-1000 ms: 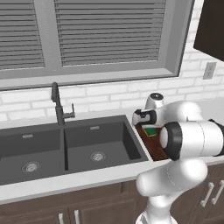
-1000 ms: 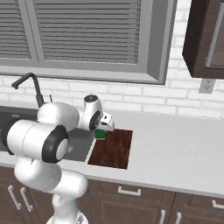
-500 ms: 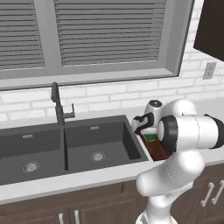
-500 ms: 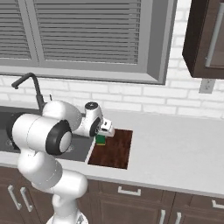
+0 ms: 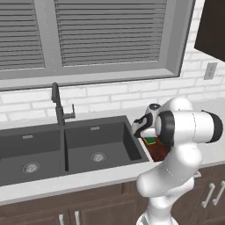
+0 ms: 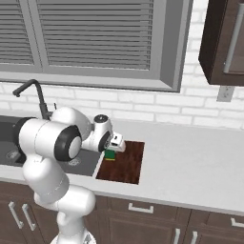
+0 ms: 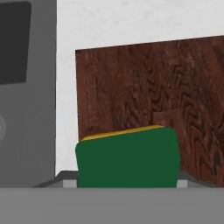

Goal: Pick up the sponge from the counter and clean the cutting board by briefly scrubbing or pressing down on the cutting board. Once finished, release the sponge.

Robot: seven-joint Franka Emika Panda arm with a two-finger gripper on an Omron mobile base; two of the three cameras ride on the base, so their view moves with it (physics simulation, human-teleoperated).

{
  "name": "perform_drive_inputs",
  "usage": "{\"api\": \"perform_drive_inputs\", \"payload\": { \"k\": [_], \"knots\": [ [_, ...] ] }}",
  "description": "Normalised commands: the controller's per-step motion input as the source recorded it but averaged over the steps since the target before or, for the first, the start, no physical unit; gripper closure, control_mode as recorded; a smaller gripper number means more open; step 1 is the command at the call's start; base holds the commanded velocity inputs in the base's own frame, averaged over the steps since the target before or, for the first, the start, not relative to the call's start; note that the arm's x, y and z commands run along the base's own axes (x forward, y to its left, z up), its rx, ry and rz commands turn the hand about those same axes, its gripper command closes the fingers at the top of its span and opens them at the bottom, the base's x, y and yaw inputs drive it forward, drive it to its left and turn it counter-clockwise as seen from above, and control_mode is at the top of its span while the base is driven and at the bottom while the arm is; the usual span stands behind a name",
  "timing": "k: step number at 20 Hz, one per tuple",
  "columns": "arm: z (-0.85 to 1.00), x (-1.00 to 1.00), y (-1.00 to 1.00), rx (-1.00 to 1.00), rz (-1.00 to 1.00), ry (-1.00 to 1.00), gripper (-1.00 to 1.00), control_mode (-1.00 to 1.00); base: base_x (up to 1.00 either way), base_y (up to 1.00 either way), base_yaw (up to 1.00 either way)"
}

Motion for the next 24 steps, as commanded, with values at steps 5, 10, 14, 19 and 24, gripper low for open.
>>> {"api": "perform_drive_inputs", "payload": {
  "k": [5, 10, 14, 19, 24],
  "knots": [
    [-0.33, -0.11, 0.00, 0.00, 0.00, 0.00, 1.00, -1.00, 0.00, 0.00, 0.00],
    [-0.30, -0.30, 0.00, 0.00, 0.00, 0.00, 1.00, -1.00, 0.00, 0.00, 0.00],
    [-0.21, -0.49, 0.00, 0.00, 0.00, 0.00, 1.00, -1.00, 0.00, 0.00, 0.00],
    [-0.15, -0.55, 0.00, 0.00, 0.00, -0.01, 1.00, -1.00, 0.00, 0.00, 0.00],
    [-0.15, -0.51, 0.00, 0.00, 0.00, 0.00, 1.00, -1.00, 0.00, 0.00, 0.00]
  ]
}}
